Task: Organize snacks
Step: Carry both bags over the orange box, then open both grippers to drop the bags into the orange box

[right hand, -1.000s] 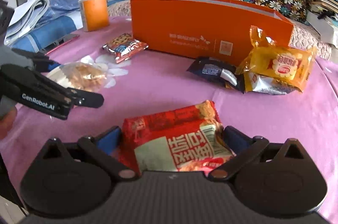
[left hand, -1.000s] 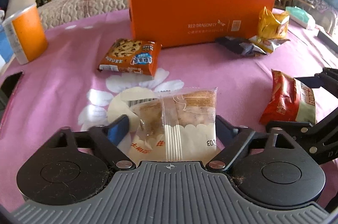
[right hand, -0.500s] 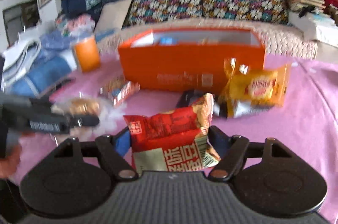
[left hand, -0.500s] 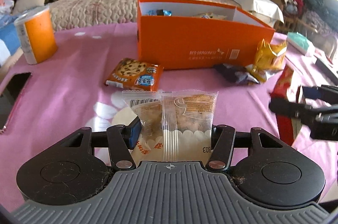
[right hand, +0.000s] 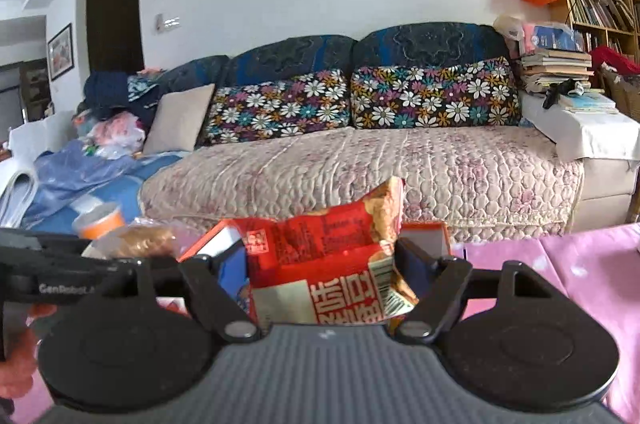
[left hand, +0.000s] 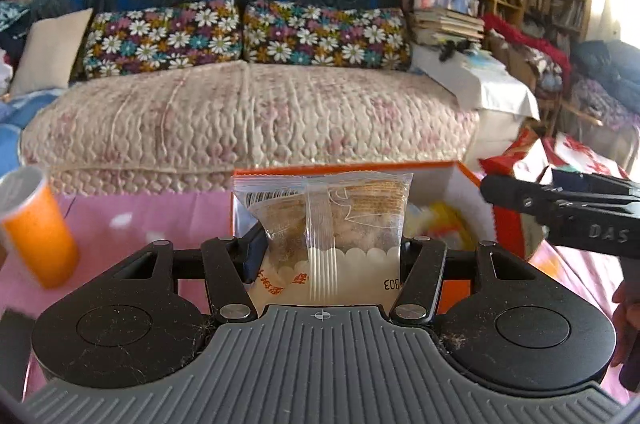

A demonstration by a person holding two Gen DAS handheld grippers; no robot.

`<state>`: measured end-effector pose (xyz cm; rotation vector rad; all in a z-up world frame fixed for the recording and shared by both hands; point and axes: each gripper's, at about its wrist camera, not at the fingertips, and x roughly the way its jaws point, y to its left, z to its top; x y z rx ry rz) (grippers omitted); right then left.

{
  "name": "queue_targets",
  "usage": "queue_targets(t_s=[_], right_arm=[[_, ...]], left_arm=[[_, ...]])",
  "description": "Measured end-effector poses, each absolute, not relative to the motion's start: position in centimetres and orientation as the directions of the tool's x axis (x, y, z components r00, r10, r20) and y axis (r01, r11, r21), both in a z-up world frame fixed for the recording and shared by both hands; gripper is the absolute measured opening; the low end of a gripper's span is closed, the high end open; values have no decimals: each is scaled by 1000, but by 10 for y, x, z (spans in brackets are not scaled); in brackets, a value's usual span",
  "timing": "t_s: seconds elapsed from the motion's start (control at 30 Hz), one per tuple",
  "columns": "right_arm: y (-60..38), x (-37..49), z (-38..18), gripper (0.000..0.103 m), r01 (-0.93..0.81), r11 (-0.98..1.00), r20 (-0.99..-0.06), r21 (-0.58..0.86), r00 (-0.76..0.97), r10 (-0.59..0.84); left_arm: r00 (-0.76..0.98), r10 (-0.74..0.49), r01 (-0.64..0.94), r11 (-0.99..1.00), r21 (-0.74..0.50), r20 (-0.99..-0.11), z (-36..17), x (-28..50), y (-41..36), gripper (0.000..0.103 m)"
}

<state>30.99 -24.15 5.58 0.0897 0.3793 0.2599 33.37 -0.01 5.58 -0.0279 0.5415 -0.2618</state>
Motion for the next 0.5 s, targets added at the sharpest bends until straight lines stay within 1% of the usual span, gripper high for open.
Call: queue_targets(t_s=[0.1,0.13,0.17,0.2,0.23,0.27,0.3,0.33,0.43,0.47,0.5], right_arm=[[-240,352,43,77,-226,964,-388,139,883,262],[-240,360,37,79,-221,965,-397,141,880,260],[-240,367,33,81,-218,965,-403,147,878,260],[-241,369,28,81,-213,964,-404,157,877,260],[-242,366,27,82,-204,965,-405,167,878,256],[-244,361,27,86,-202,963,-398,176,880,258],[-246,351,29,94,-205,961,-384,185,885,263],[-248,339,30,96,-207,961,-369,182,892,261],[-252,297,32,96,-216,962,-355,169,897,264],[-254,286,31,97,-223,960,-358,172,893,272],[-256,271,28,101,-219,960,-368,176,890,270]], left_arm=[[811,-241,227,969,-93,-533,46,370,-4,40],[806,-235,219,971,-94,-544,40,378,-4,47],[798,-224,206,974,-96,-559,35,385,-3,51],[798,-217,197,976,-97,-563,33,386,-1,56],[803,-220,201,975,-96,-555,31,381,3,59],[813,-223,210,974,-85,-539,30,372,6,61],[822,-215,210,975,-70,-527,30,362,8,66],[835,-198,207,977,-40,-513,31,349,9,70],[853,-175,213,977,23,-492,30,312,11,71],[852,-176,221,975,34,-493,30,300,11,71],[849,-180,230,972,41,-498,29,289,11,71]])
